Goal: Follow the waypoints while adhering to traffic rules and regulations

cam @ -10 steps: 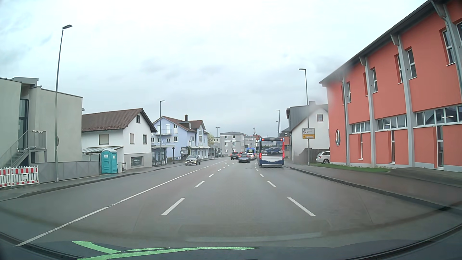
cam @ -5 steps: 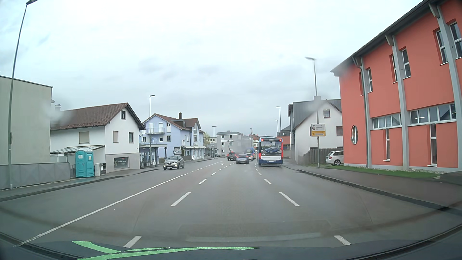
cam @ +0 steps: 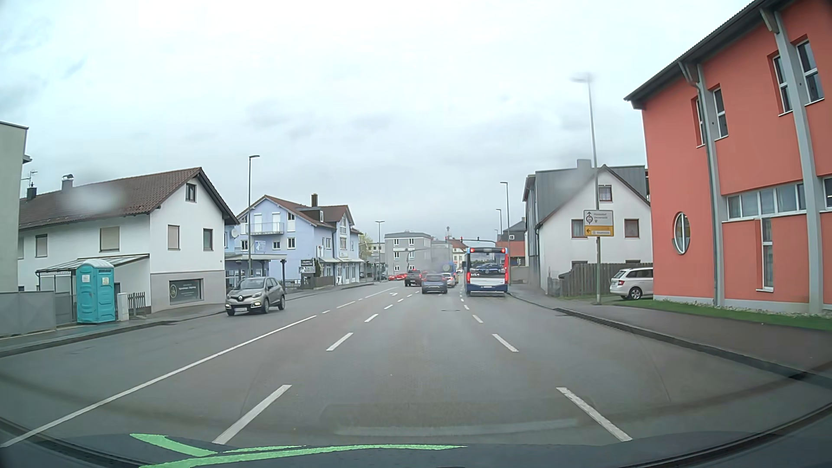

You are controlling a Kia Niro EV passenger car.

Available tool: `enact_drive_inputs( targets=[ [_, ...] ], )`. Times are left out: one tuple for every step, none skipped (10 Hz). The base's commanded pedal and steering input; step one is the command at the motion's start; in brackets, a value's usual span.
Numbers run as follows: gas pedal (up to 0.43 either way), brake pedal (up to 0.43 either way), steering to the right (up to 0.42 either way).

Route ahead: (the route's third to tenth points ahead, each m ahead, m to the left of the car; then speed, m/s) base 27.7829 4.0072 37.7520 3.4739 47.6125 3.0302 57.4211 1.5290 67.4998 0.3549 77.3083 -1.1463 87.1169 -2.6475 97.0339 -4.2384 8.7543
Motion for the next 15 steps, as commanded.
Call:
enact_drive_inputs(
  targets=[
    [0.000,0.140,0.009],
    [0.000,0.146,0.010],
    [0.000,0.152,0.010],
    [0.000,0.165,0.010],
    [0.000,0.171,0.010],
    [0.000,0.171,0.010],
    [0.000,0.177,0.010],
    [0.000,0.177,0.010],
    [0.000,0.183,0.010],
    [0.000,0.189,0.010],
    [0.000,0.195,0.010],
    [0.000,0.195,0.009],
    [0.000,0.201,0.009],
    [0.000,0.201,0.009],
    [0.000,0.207,0.009]
  ],
)
